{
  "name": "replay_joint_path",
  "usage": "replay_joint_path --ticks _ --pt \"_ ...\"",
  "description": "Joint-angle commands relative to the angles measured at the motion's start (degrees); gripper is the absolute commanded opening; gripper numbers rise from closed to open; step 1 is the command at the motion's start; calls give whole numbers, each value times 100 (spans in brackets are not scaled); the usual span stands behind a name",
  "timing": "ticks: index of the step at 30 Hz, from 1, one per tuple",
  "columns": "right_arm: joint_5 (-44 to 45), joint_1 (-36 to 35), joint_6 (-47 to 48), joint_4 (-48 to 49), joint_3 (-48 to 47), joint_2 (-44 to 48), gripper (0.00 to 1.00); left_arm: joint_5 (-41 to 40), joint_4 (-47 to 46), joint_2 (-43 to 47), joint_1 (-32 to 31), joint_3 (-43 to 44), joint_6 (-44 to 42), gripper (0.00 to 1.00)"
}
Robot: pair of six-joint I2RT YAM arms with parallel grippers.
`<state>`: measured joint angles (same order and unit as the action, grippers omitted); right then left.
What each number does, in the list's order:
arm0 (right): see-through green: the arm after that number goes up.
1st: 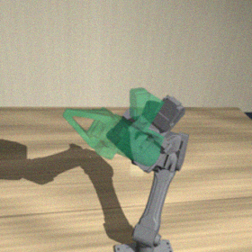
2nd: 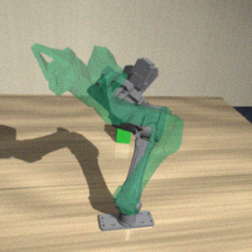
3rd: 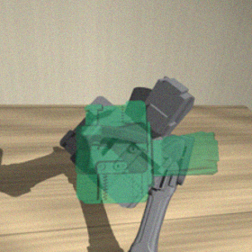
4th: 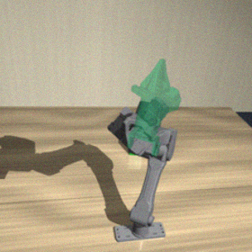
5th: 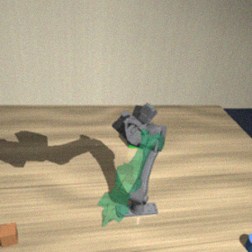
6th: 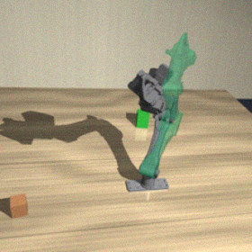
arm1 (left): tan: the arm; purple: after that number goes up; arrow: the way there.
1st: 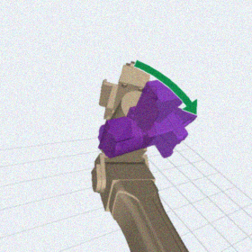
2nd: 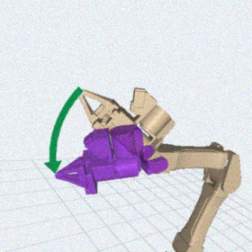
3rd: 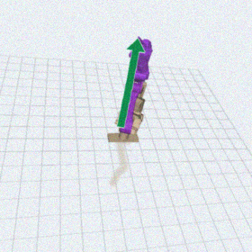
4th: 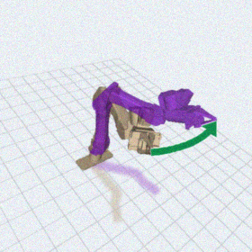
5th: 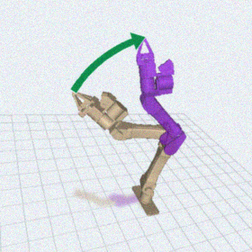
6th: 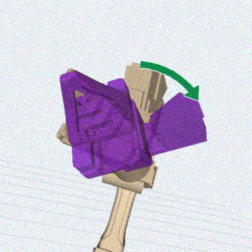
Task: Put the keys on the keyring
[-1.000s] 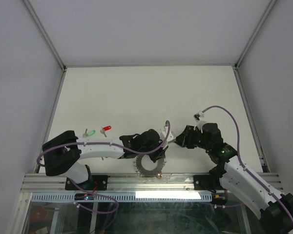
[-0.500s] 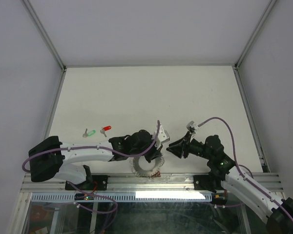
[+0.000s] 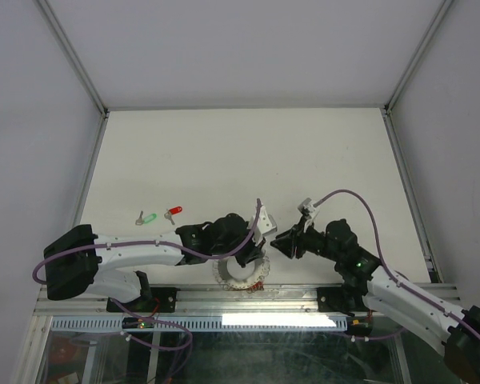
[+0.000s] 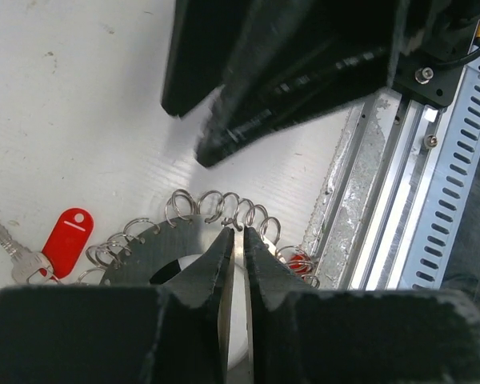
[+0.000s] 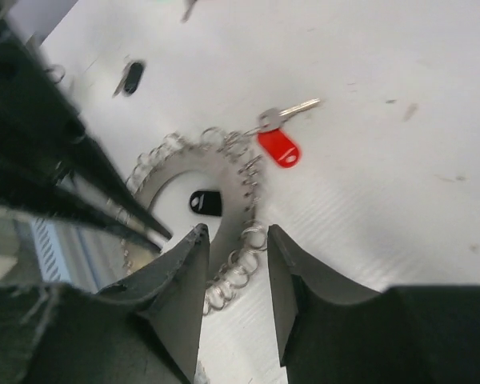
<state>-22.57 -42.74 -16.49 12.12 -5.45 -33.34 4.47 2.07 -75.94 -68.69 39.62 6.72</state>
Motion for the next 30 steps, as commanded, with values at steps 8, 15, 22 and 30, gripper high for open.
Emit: replay_joint_path --ticks 8,15,22,30 --pt "2997 -6 -2339 -2547 -1193 364 37 214 -166 -464 -48 298 -27 34" --pt "3194 18 -2535 -3441 -1690 79 36 -12 -28 -994 -49 594 -46 36" --pt "2977 38 -2567 -3430 -1752 -187 36 -1010 247 -1111 -51 761 371 35" --pt "2789 47 -2665 -3258 -1695 -346 36 -1186 439 -1466 -51 1128 512 34"
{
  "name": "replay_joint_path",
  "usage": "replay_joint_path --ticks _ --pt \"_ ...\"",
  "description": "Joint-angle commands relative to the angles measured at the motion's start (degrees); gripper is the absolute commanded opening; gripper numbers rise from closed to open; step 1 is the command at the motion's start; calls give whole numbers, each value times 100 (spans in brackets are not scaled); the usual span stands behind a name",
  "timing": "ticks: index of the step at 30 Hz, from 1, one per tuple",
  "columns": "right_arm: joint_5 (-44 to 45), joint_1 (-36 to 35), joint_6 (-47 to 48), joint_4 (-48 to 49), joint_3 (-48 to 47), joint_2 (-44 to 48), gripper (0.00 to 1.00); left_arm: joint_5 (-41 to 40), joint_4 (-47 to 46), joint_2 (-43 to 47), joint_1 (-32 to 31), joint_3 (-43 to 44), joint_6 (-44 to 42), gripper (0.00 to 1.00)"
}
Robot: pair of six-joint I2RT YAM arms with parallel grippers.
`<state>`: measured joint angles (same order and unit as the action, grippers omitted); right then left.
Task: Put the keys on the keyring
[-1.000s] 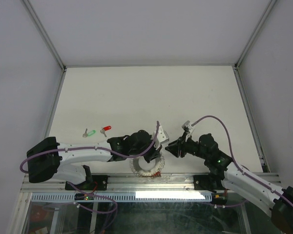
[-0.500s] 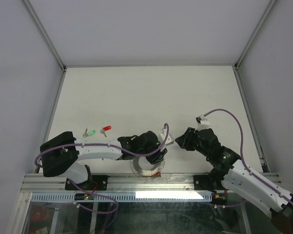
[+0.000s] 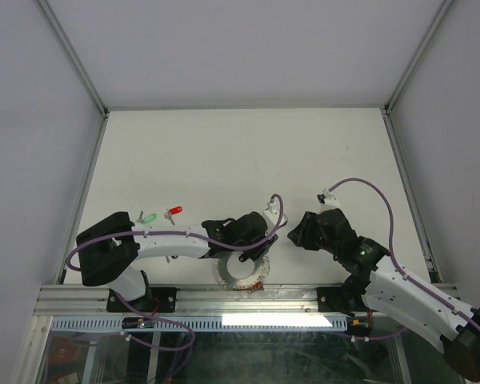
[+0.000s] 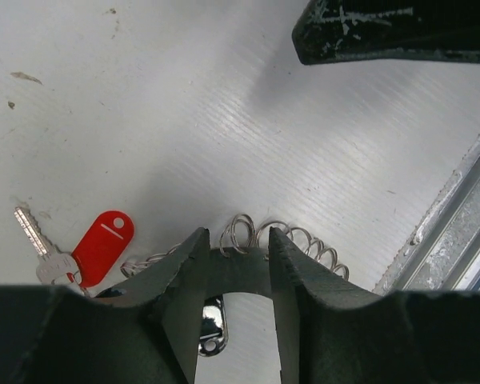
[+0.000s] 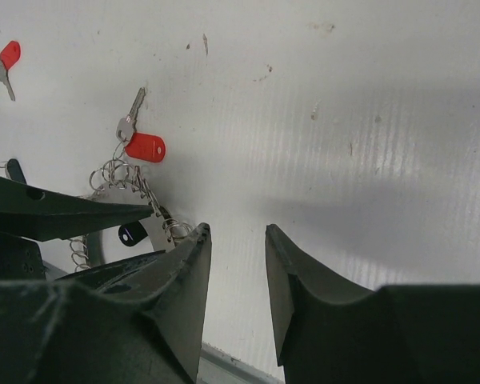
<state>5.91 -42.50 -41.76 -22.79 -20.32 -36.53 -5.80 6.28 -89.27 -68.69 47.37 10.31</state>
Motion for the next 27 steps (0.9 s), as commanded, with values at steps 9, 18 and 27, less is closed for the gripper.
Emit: replay_joint_path --ticks 9,18,27 --pt "-133 23 -169 238 -183 -46 36 31 226 -530 -51 574 14 34" --pt "-234 31 -205 355 -155 -146 36 -33 471 -712 -85 640 -167 30" --pt "-202 31 -217 386 -139 -129 36 63 443 -430 -85 584 -271 0"
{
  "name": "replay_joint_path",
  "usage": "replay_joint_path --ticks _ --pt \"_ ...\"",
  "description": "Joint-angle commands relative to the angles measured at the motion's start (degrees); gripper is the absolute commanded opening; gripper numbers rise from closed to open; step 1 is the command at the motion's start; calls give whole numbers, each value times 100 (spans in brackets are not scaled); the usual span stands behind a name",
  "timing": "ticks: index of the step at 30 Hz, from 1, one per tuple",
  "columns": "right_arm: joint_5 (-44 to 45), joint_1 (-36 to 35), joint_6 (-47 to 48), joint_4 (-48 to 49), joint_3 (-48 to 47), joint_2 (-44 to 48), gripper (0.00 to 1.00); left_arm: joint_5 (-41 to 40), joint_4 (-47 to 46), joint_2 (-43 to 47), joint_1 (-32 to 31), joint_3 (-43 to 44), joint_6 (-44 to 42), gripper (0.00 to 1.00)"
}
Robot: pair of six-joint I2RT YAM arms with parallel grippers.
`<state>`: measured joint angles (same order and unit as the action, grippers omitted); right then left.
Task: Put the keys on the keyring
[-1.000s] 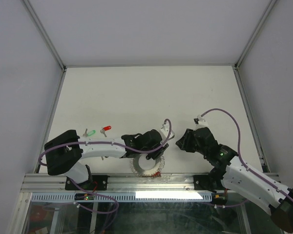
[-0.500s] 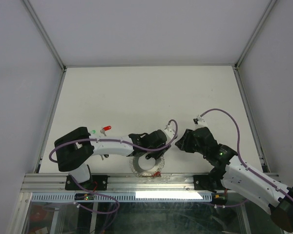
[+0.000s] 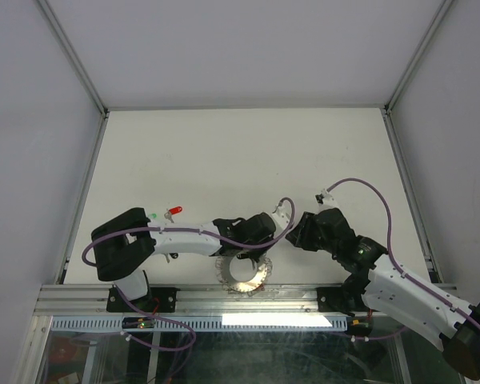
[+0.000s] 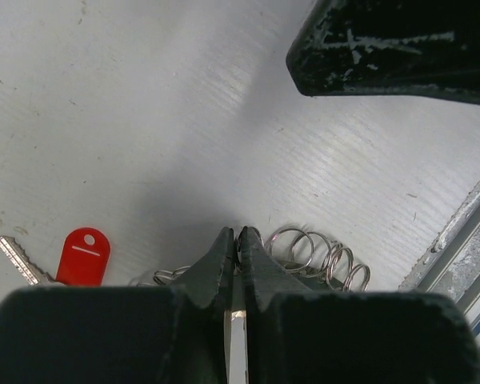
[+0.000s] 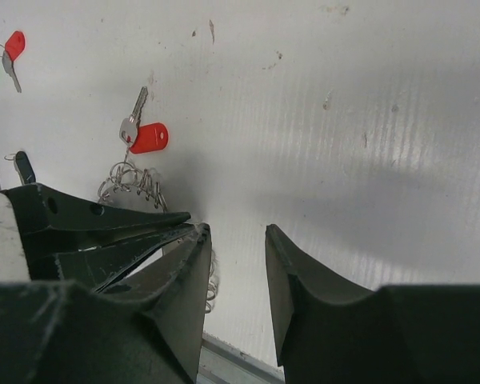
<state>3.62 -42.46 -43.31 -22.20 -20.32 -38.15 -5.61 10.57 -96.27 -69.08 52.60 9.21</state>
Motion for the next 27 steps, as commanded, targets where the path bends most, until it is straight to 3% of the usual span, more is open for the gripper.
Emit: replay_joint_path --ticks 1,5,15,19,27 --pt "48 27 -45 331 -144 46 36 36 -20 367 -44 33 -177 0" --pt "-27 27 100 422 -163 105 35 39 -264 884 -42 -204 -248 0" --pt "-579 27 912 1136 -191 398 19 134 -575 2074 -29 -663 -523 0" --pt "-799 27 1350 1619 -165 551 21 -210 -605 2542 -32 -788 -641 0" --pt "-997 27 1912 2096 -414 705 33 10 -1067 3637 -28 -1255 -1365 0"
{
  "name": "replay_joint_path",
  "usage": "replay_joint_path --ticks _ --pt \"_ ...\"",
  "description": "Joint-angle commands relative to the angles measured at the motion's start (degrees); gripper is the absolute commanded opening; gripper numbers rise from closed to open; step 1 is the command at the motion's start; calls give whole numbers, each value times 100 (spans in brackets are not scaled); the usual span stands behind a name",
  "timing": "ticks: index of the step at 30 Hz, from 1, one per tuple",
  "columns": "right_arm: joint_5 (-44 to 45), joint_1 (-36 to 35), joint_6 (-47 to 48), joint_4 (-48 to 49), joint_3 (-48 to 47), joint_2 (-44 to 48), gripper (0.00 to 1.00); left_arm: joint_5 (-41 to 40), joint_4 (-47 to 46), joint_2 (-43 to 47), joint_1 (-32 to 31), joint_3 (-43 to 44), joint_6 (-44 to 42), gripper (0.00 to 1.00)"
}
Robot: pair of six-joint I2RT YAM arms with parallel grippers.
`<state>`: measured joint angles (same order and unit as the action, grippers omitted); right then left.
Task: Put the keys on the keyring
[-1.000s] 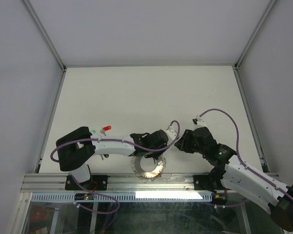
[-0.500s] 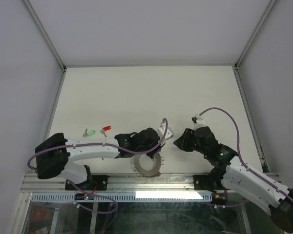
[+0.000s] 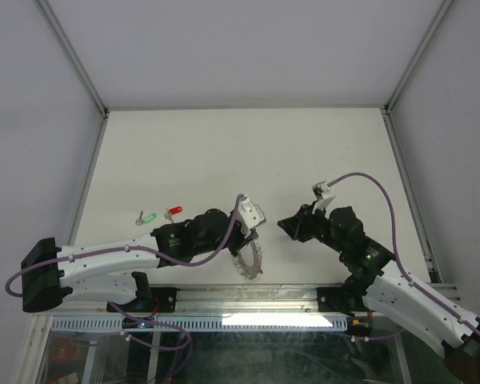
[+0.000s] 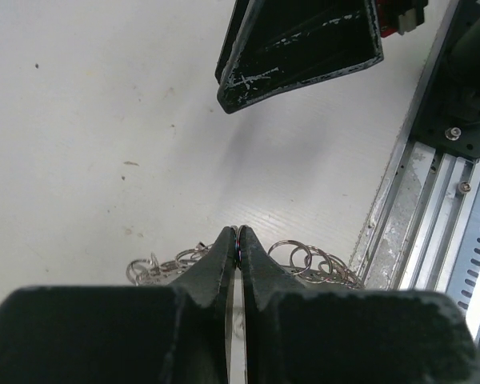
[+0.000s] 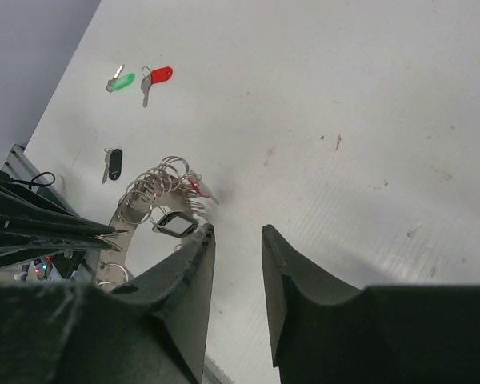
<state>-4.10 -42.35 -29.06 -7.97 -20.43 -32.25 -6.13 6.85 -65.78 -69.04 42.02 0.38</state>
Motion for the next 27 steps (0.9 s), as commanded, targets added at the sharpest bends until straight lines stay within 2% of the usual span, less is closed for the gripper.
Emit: replay_joint_path --ticks 1,5,8,12,14,17,22,27 --pt "-246 16 525 754 -419 147 34 166 -761 725 -36 -263 -597 0" --pt "-436 16 924 941 -499 251 34 435 -1015 1158 -37 -450 -952 0" --pt "-1059 16 1735 1129 -442 383 37 601 -1260 1407 -32 -636 -1190 0" --pt "-1721 9 2163 1857 -178 487 37 713 -1705 1613 -37 -941 -1399 0" --pt "-2326 -26 2398 2152 -124 391 37 796 -1857 1677 -34 -1040 -1451 0" --pt "-2765 -197 2754 2239 -128 213 37 917 -1998 1692 -35 -1133 -1503 0" --pt "-3007 -607 3570 2026 -105 111 36 1160 -2045 1646 -37 -1137 -1584 0" --pt "-3069 -728 3863 1965 55 306 33 1197 -2087 1657 -33 -1163 -1577 0"
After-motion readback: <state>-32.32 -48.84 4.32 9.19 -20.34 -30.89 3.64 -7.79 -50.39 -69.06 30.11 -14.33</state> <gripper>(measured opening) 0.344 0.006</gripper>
